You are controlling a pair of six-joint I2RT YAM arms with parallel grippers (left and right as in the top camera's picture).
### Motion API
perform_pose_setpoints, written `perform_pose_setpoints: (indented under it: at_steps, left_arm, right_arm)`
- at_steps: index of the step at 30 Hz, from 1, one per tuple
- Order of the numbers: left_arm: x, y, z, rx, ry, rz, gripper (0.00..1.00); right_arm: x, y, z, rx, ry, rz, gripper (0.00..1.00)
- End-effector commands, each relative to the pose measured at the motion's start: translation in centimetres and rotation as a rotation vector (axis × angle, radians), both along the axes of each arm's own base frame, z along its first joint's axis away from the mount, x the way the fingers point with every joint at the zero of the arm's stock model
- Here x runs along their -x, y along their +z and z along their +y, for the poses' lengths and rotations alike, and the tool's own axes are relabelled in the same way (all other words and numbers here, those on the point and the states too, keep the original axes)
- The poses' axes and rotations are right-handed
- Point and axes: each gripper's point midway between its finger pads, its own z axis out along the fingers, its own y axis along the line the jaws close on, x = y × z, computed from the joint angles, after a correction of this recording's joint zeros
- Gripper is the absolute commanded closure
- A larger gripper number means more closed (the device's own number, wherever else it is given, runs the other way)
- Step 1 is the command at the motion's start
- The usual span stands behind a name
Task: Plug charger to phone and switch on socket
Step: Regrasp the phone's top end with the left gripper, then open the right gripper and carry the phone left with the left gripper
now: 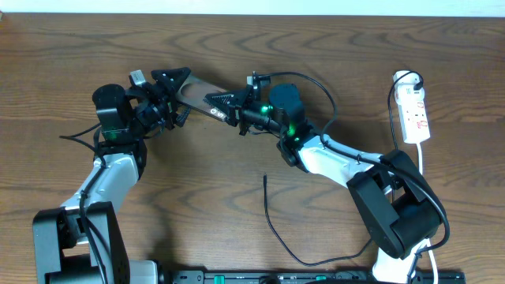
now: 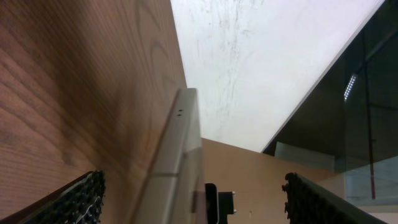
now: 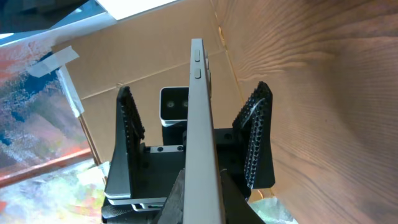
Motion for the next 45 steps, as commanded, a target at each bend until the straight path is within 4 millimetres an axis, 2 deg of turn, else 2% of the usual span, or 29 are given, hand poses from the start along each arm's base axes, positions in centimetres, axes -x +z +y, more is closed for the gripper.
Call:
perform_pose_setpoints:
  at_steps: [1,9,22,25,33,38,39,40,45]
  left_arm:
    - [-0.1,0.5,-0.1,-0.024,0.009,-0.026,0.11]
    - [-0.2,0.3,-1.3,-0.033,0.006,-0.023,0.11]
    - [-0.3,0.3,-1.2,-0.025,0.023,-0.011,0.23]
    - [-0.3,0.3,-1.2,-0.026,0.026,-0.011,0.33]
    - [-0.4,0.3,-1.2,-0.026,0.027,-0.011,0.69]
    - [-0.4,0.3,-1.1,-0.027,0.030,-0.011,0.81]
    - [-0.4,0.3,-1.1,-0.027,0.030,-0.011,0.89]
    - [-0.4,0.3,-1.1,-0.027,0.030,-0.011,0.92]
    - [-0.4,0.3,-1.1,-0.027,0.030,-0.011,0.92]
  right_arm:
    - [0.1,0.8,0.5,-0.018,0.004,-0.009,0.99]
    - [0.3,0.6,0.6,-0.024,0.004,0.035,0.99]
    - [0.5,0.6,0.8,-0.030,0.008,0.048,0.99]
    - [0.4,0.6,0.8,-0.030,0.007,0.048,0.99]
    - [0.8,0.6,1.1,-0.029,0.016,0.048,0.99]
    - [0.9,0.6,1.2,-0.029,0.018,0.048,0.99]
    - [0.9,0.6,1.2,-0.029,0.018,0.048,0.99]
    - [0.9,0.6,1.2,-0.029,0.018,0.048,0.99]
    - [0.9,0.5,1.2,-0.028,0.019,0.047,0.99]
